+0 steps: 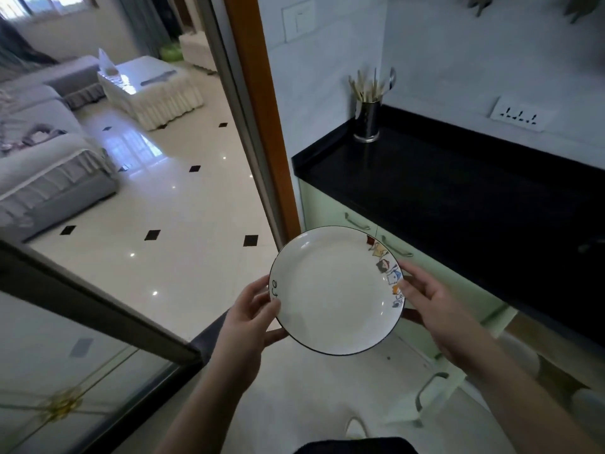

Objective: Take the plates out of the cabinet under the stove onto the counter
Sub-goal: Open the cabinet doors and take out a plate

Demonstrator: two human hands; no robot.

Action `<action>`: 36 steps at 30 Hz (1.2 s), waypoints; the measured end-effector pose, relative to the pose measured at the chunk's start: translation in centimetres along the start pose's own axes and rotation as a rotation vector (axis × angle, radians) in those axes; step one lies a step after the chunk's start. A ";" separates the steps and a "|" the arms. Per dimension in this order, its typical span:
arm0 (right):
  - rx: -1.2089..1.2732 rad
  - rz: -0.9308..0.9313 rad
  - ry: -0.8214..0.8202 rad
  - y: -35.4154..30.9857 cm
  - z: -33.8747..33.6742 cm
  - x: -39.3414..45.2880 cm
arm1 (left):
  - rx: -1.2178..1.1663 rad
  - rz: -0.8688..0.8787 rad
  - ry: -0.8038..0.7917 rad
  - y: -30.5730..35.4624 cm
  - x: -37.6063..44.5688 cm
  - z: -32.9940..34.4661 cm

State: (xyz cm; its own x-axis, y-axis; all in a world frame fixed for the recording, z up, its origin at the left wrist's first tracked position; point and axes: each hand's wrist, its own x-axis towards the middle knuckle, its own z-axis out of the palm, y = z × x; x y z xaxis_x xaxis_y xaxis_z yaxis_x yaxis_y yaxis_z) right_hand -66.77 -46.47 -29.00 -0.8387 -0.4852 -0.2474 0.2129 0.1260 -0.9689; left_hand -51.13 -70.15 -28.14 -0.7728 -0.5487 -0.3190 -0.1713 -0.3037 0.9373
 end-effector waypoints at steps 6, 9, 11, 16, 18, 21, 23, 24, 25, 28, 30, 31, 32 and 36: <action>0.056 0.011 -0.017 -1.7 0.0 5.7 | -0.008 0.001 -0.039 2.6 5.7 0.5; 0.082 0.012 -0.005 -2.3 0.5 8.0 | 0.002 -0.002 -0.057 3.3 8.5 0.3; 0.080 0.008 0.013 -2.5 1.0 9.5 | 0.026 0.004 -0.072 3.7 10.7 0.1; 0.128 0.034 0.106 -3.2 2.8 14.3 | 0.056 -0.015 -0.139 6.3 17.4 0.2; 0.136 0.027 0.142 -3.7 3.7 16.5 | 0.074 -0.008 -0.172 7.9 20.9 0.0; 0.165 0.017 0.206 -4.9 5.0 19.5 | 0.119 0.015 -0.212 9.8 25.4 -0.2; 0.182 0.004 0.251 -5.8 5.7 21.3 | 0.127 0.016 -0.236 10.7 28.0 -0.4; 0.186 0.000 0.276 -6.1 6.0 22.1 | 0.127 0.014 -0.251 11.1 29.2 -0.4; 0.197 -0.005 0.314 -6.2 6.2 23.1 | 0.130 0.009 -0.282 11.5 30.9 -0.2; 0.212 -0.006 0.351 -6.3 6.7 24.2 | 0.153 -0.011 -0.323 11.9 33.9 0.7; 0.218 -0.001 0.401 -6.4 6.2 24.7 | 0.157 -0.040 -0.367 12.2 36.1 2.0; 0.231 0.002 0.420 -6.6 5.7 24.9 | 0.156 -0.060 -0.382 12.2 37.1 2.8; 0.247 0.005 0.436 -6.8 5.0 25.2 | 0.147 -0.083 -0.393 12.1 38.1 3.7; 0.262 0.026 0.469 -7.1 2.1 26.8 | 0.139 -0.171 -0.445 11.9 41.4 8.0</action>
State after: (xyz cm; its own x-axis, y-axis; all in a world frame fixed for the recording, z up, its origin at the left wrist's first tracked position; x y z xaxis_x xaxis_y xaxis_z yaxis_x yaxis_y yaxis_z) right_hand -89.68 -62.14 -28.74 -0.9526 -0.0391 -0.3018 0.3043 -0.1165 -0.9454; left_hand -90.02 -90.24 -29.05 -0.9071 -0.1055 -0.4074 -0.3749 -0.2373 0.8962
